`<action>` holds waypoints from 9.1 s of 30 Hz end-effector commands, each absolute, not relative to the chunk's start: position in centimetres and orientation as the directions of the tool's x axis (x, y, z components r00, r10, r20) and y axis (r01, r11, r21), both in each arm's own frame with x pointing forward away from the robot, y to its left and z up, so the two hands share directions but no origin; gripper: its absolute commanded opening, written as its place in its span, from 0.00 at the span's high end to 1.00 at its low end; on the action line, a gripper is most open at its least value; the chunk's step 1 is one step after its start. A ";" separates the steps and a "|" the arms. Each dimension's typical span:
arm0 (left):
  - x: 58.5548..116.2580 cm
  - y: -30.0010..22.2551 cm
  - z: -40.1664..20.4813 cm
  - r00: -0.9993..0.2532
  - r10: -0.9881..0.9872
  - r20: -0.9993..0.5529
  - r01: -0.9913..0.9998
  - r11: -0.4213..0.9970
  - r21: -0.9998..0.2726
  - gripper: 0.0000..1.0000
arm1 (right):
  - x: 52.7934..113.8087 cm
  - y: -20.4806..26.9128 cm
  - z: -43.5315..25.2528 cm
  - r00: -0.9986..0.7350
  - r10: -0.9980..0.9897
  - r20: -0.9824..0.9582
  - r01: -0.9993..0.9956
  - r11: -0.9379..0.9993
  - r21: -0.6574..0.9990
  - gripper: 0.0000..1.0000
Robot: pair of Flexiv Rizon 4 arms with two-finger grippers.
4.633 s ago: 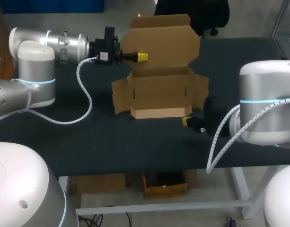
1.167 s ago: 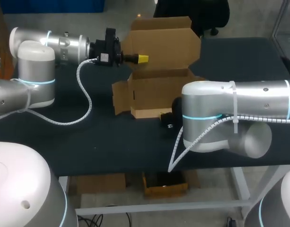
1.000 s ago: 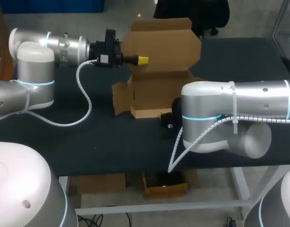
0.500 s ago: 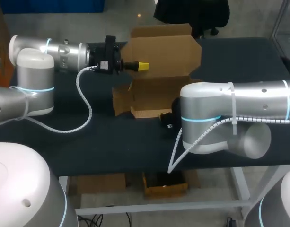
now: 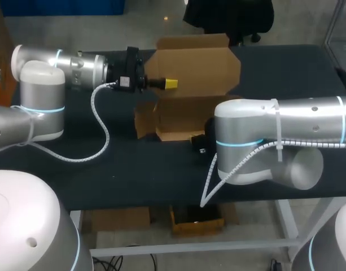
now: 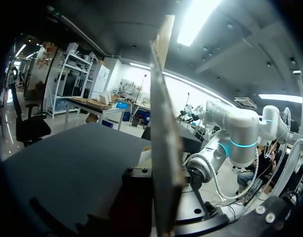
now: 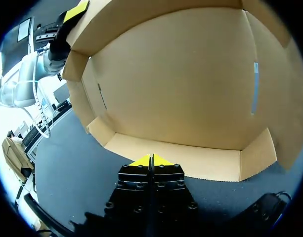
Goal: Assemble the packaging by folding the flat box into shape, placing the metal phone stand inside, and closing the box properly
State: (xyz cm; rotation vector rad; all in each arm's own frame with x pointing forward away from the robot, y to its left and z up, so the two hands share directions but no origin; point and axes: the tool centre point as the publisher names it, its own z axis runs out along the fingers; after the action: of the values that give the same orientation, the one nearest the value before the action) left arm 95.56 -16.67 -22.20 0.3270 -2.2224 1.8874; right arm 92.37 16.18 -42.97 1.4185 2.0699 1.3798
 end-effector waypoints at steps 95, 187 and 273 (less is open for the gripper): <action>93.9 -16.7 -23.9 -0.939 -0.051 0.340 -0.344 0.174 -0.923 1.00 | 81.1 8.3 -35.8 -0.490 0.849 0.199 0.513 0.096 0.853 1.00; 93.9 -16.7 -23.9 -0.939 -0.051 0.340 -0.344 0.174 -0.923 1.00 | 75.8 0.4 -34.6 -0.726 0.687 0.042 0.397 0.368 0.841 1.00; 94.1 -17.0 -25.2 -0.944 -0.071 0.322 -0.330 0.171 -0.928 1.00 | 76.6 1.1 -34.6 -0.733 0.679 0.038 0.396 0.382 0.835 1.00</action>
State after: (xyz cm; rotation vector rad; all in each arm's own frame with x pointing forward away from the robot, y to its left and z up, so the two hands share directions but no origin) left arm 93.98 -16.89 -24.75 0.3899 -2.2380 1.8594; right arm 76.90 1.05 -34.46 0.9429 2.3546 1.2748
